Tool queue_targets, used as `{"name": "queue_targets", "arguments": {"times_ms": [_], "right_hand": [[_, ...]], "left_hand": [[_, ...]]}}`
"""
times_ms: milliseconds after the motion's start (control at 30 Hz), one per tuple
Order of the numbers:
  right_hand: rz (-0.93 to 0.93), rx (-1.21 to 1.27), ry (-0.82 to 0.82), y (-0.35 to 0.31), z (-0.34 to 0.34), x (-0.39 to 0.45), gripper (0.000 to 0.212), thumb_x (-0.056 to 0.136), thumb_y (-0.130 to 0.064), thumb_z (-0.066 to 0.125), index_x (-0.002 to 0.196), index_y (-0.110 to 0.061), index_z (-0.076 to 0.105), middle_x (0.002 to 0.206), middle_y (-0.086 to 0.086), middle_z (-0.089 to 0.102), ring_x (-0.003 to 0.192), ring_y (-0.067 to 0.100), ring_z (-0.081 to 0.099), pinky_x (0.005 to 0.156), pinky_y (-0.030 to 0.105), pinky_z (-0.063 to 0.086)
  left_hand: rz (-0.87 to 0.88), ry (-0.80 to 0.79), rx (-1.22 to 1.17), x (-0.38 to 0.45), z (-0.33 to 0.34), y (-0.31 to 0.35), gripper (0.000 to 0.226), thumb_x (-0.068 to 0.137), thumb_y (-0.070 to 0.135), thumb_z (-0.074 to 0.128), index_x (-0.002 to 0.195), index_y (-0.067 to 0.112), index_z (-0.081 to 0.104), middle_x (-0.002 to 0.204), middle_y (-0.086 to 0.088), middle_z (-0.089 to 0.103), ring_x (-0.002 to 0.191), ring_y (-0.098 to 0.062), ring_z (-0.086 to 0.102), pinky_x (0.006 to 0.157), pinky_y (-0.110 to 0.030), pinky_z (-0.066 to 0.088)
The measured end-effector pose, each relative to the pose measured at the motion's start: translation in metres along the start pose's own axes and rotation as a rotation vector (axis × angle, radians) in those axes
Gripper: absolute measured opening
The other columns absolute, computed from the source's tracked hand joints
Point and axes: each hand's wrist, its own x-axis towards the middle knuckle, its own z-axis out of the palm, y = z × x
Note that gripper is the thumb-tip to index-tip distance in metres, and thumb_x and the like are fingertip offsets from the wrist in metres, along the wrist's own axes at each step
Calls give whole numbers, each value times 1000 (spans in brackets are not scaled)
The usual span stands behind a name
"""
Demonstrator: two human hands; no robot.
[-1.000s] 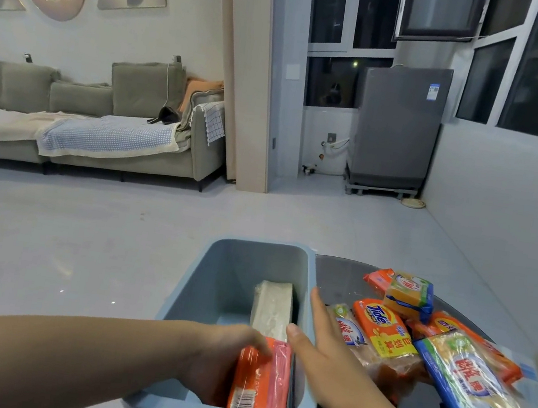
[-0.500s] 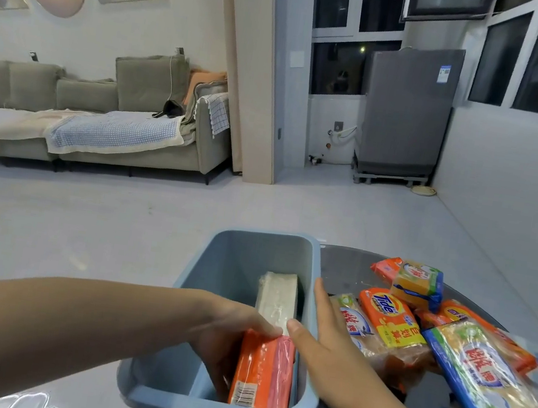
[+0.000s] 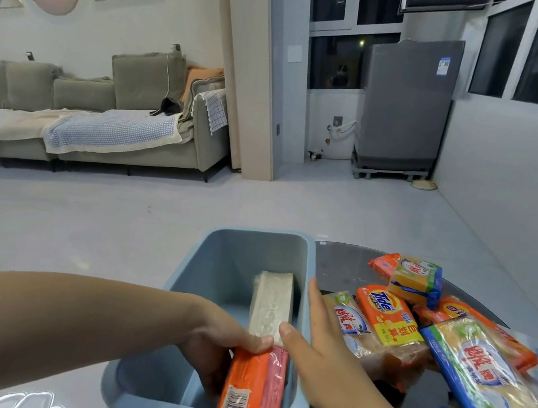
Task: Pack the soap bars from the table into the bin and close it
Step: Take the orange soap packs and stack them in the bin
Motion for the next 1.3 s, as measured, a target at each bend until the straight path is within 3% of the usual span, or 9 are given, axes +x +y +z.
{"name": "queue_targets", "arguments": {"times_ms": [233, 333, 433, 533, 667, 800, 1000, 1200, 1300], "right_hand": [[3, 11, -7, 1, 0, 1, 70, 97, -37, 37, 142, -41, -17, 154, -17, 3, 123, -1, 21, 103, 22, 25], [-1, 21, -10, 3, 0, 2, 69, 97, -36, 37, 143, -39, -15, 153, -17, 7, 108, -7, 18, 85, 10, 28], [4, 28, -23, 3, -1, 3, 69, 97, -38, 36, 143, -40, -15, 152, -17, 8, 107, -8, 17, 79, 8, 27], [-7, 14, -27, 5, 0, 4, 69, 97, -38, 36, 143, -40, -15, 153, -18, 5, 110, -7, 12, 90, 16, 21], [-13, 9, -37, 7, -1, 4, 70, 96, -38, 37, 144, -39, -14, 154, -19, -1, 112, -8, 9, 93, 16, 15], [-3, 12, -46, 7, -2, 5, 69, 96, -39, 36, 143, -41, -15, 154, -19, 1, 110, -7, 12, 89, 17, 18], [-2, -1, -72, 8, -2, 6, 71, 96, -40, 36, 141, -42, -19, 152, -21, -3, 110, -7, 11, 89, 16, 17], [-9, 19, -55, 9, -1, 5, 70, 96, -40, 36, 141, -43, -17, 153, -20, -1, 109, -5, 13, 89, 16, 19], [-27, 26, -21, 8, -1, 3, 70, 96, -39, 38, 144, -41, -13, 153, -18, 4, 109, -6, 15, 89, 16, 19]], "left_hand": [[-1, 45, 55, 3, 5, 0, 66, 82, 42, 67, 127, -3, 52, 135, -23, 55, 126, -37, 52, 108, -48, 40], [-62, -169, 60, -9, 2, -5, 20, 90, 26, 59, 103, 10, 59, 145, -18, 45, 135, -32, 42, 114, -42, 33], [-136, -267, 182, -14, 1, -10, 16, 92, 27, 54, 102, 17, 61, 145, -15, 46, 139, -28, 36, 114, -32, 31], [-104, -195, 200, -18, 6, -9, 17, 94, 23, 55, 78, 18, 60, 100, 1, 75, 117, -15, 58, 102, -25, 41], [-82, -169, 149, -20, 11, -6, 18, 93, 22, 56, 76, 16, 57, 51, 16, 68, 57, 2, 64, 87, -21, 44], [-70, -183, 106, -21, 14, -4, 21, 95, 23, 51, 77, 15, 57, 52, 13, 69, 74, -9, 63, 102, -30, 40], [-112, -74, 123, -14, 15, -5, 19, 87, 27, 63, 75, 14, 58, 49, 11, 67, 62, -6, 60, 104, -29, 41], [-78, 221, 335, -17, 19, -7, 59, 66, 51, 78, 106, 9, 64, 110, -11, 71, 106, -25, 65, 104, -37, 45], [-63, 259, 479, -22, 20, -4, 51, 68, 58, 73, 97, 16, 66, 101, -8, 72, 91, -18, 65, 88, -31, 48]]}}
